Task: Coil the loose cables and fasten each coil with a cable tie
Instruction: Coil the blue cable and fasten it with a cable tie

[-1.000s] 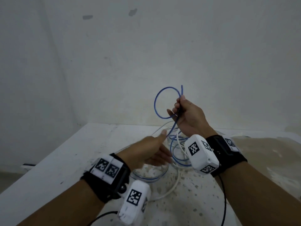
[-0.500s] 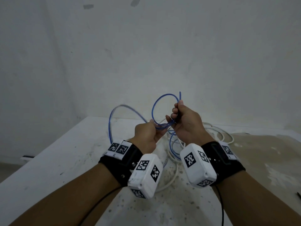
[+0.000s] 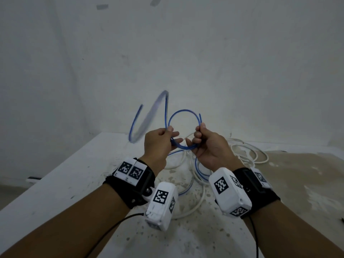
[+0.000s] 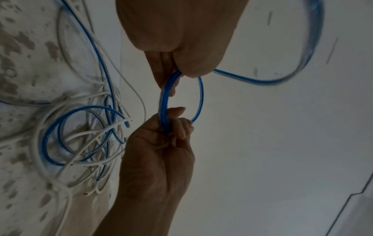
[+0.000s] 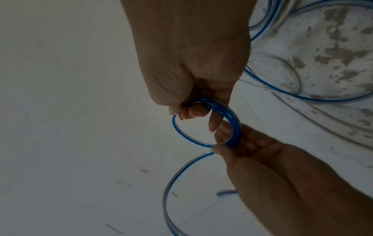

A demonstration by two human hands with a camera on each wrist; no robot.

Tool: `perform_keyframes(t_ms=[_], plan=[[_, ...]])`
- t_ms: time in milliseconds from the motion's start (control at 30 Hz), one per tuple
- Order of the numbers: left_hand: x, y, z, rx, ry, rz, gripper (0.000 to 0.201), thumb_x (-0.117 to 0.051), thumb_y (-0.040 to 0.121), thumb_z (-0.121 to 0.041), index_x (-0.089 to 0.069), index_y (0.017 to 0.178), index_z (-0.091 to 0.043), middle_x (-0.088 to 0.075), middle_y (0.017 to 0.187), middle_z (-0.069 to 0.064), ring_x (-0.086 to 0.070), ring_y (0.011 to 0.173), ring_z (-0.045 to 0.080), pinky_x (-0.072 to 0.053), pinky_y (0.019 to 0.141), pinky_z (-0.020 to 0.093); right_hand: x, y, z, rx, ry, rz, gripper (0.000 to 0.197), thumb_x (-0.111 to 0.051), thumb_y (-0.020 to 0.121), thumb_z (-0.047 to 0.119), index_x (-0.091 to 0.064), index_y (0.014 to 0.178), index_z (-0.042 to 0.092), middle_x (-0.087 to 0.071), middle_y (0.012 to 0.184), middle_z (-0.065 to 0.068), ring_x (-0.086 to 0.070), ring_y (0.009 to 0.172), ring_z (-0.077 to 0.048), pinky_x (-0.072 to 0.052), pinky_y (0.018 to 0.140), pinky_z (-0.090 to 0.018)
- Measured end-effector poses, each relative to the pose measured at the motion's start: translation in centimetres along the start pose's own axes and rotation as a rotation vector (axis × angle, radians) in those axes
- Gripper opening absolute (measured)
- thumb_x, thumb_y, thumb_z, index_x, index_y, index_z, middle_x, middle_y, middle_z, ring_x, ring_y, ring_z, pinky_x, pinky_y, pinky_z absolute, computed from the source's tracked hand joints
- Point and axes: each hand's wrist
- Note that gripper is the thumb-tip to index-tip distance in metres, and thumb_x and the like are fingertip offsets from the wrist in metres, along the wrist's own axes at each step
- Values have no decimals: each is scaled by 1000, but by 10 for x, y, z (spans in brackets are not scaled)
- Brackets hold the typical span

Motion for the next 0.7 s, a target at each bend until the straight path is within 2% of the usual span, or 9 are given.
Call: perform_keyframes(t_ms=[133, 233, 333, 433, 533, 633, 700], plan=[[-4, 9, -12, 38, -17, -73, 22, -54, 101, -22, -64, 94, -3, -61, 71, 7, -58, 49, 16, -53, 47, 25, -2, -4, -6, -34, -75, 18, 28, -48, 104, 24, -55, 82, 8, -47, 53, 2, -41, 41, -9, -57, 56, -28], [-3, 14, -18, 64, 18, -86, 18, -57, 98, -19, -67, 96, -4, -62, 73, 7, -53, 48, 15, -50, 45, 23, -3, -7, -8, -66, -124, 52, 27, -48, 104, 24, -56, 83, 8, -46, 55, 1, -39, 43, -9, -55, 53, -27], [1, 15, -17, 32, 49, -38, 18, -59, 97, -20, -69, 98, -5, -65, 75, 6, -48, 49, 14, -48, 46, 24, -1, -7, -9, -104, -159, 103, 25, -51, 103, 24, -56, 84, 8, -46, 56, 1, -39, 44, -10, -54, 54, -27], [5, 16, -16, 8, 40, -34, 25, -57, 99, -28, -70, 98, -7, -62, 72, 3, -45, 45, 11, -43, 44, 24, 1, -6, -11, -131, -208, 144, 25, -51, 103, 25, -56, 85, 8, -45, 57, 1, -39, 44, -10, -54, 55, -29], [6, 19, -17, -43, 16, -12, 32, -53, 100, -36, -69, 90, -10, -59, 67, 1, -41, 36, 9, -38, 42, 24, 3, -6, -13, -135, -195, 158, 25, -50, 103, 25, -56, 85, 8, -44, 58, 1, -38, 44, -10, -53, 55, -28], [8, 21, -21, -80, -55, 30, 28, -53, 101, -26, -65, 81, -12, -54, 67, 4, -40, 37, 8, -36, 39, 22, 4, -6, -12, -117, -164, 172, 25, -50, 102, 25, -56, 85, 8, -43, 58, 1, -38, 45, -10, -54, 56, -28], [11, 23, -25, -95, -87, 59, 25, -54, 101, -17, -65, 80, -9, -53, 69, 7, -38, 36, 9, -34, 38, 21, 6, -6, -10, -108, -136, 183, 25, -49, 102, 25, -56, 85, 8, -43, 57, 1, -38, 46, -11, -54, 56, -28]])
Point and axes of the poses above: each hand's wrist, its own y-axis towards the middle knuckle, its own x-axis out of the back of the hand, z = x × y
